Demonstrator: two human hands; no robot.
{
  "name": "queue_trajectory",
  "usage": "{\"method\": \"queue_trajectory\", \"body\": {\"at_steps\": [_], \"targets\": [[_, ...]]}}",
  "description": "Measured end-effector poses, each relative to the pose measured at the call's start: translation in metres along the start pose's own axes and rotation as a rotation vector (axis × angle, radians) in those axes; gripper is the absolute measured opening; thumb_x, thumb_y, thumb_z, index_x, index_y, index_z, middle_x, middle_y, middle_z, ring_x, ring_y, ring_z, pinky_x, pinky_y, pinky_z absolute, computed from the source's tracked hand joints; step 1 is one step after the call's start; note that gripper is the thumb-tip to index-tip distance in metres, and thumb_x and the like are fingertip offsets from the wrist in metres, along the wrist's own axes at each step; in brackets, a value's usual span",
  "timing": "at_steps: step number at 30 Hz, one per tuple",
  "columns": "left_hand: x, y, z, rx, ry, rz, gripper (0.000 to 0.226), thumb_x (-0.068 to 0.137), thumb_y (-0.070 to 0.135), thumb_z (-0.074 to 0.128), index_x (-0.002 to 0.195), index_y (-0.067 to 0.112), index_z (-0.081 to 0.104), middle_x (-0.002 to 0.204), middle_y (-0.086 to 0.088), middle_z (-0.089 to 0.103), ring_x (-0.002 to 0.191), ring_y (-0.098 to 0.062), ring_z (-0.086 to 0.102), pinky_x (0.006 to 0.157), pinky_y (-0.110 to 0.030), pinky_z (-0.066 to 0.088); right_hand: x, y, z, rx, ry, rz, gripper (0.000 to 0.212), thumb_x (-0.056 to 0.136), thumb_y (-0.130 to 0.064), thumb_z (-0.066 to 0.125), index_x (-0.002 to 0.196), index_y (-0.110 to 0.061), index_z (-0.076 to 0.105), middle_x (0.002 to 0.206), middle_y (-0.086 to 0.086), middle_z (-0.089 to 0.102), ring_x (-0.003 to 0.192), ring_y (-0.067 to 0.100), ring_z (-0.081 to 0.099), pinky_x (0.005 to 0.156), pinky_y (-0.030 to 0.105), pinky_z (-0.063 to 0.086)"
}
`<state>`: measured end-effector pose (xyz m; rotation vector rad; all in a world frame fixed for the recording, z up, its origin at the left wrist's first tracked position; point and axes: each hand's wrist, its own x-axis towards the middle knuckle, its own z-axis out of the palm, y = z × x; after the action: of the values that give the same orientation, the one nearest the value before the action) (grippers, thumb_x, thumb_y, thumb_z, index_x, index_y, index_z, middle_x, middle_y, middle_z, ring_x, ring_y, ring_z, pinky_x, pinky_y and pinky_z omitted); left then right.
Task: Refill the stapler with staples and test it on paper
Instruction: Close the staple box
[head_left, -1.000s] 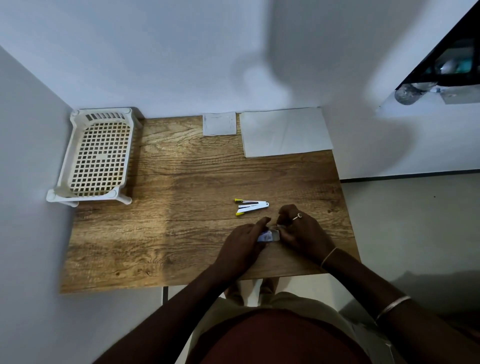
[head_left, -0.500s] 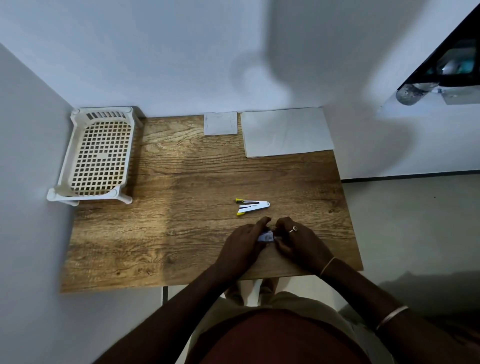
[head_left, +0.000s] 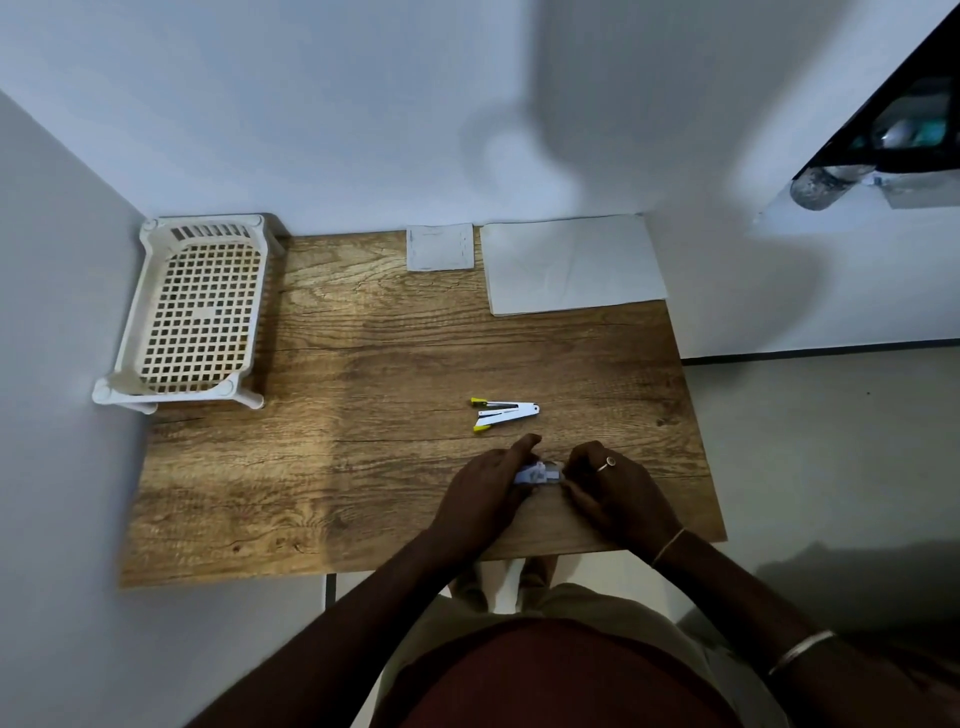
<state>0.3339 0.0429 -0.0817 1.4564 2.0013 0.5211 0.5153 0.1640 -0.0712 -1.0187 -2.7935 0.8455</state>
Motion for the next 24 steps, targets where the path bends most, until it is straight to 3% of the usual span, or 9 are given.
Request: {"method": "queue_trajectory", "body": {"at_steps": [4, 9, 15, 20, 24], "targets": [[0.0, -0.001, 0.0, 0.005, 0.013, 0.014, 0.061, 0.099, 0.038, 0.058, 0.154, 0.034, 0.031, 0.139, 0.006, 0.062, 0.125, -0.017, 0.056, 0.099, -0.032, 0.044, 0.001, -0.001, 0.004, -0.062, 0.033, -0.02, 0.024, 0.089, -0.029, 0.068, 0.109, -0.026, 0.055, 0.093, -0.001, 0.068, 0.081, 0.016, 0.063, 0.065, 0.034, 0.054], [-0.001, -0.003, 0.001, 0.007, 0.023, 0.019, 0.063, 0.098, 0.036, 0.059, 0.154, 0.033, 0.031, 0.139, 0.007, 0.062, 0.125, -0.017, 0.055, 0.099, -0.031, 0.043, 0.004, -0.002, 0.008, -0.116, 0.049, -0.019, 0.032, 0.087, -0.034, 0.067, 0.115, -0.029, 0.054, 0.095, -0.002, 0.069, 0.082, 0.016, 0.063, 0.066, 0.029, 0.051], [-0.001, -0.002, 0.001, 0.002, 0.035, 0.034, 0.064, 0.097, 0.033, 0.062, 0.154, 0.031, 0.034, 0.137, 0.004, 0.064, 0.124, -0.018, 0.057, 0.096, -0.031, 0.044, 0.003, -0.011, 0.011, 0.089, 0.04, 0.124, 0.039, 0.082, -0.027, 0.074, 0.117, -0.03, 0.058, 0.109, -0.006, 0.067, 0.096, 0.01, 0.062, 0.08, 0.029, 0.053], [-0.002, -0.003, 0.001, -0.007, 0.03, 0.029, 0.063, 0.097, 0.034, 0.061, 0.154, 0.031, 0.034, 0.137, 0.004, 0.064, 0.122, -0.019, 0.058, 0.096, -0.033, 0.046, -0.001, -0.017, 0.013, 0.319, 0.088, 0.195, 0.024, 0.084, -0.013, 0.073, 0.102, -0.03, 0.072, 0.114, -0.022, 0.056, 0.104, -0.009, 0.057, 0.084, 0.004, 0.041], [0.0, -0.002, 0.0, 0.003, 0.02, 0.04, 0.062, 0.097, 0.033, 0.06, 0.154, 0.032, 0.035, 0.135, 0.001, 0.063, 0.12, -0.019, 0.058, 0.094, -0.032, 0.046, -0.002, -0.018, 0.01, 0.405, 0.061, 0.254, 0.024, 0.084, -0.009, 0.072, 0.102, -0.025, 0.075, 0.115, -0.022, 0.053, 0.109, -0.011, 0.052, 0.087, 0.004, 0.04]]}}
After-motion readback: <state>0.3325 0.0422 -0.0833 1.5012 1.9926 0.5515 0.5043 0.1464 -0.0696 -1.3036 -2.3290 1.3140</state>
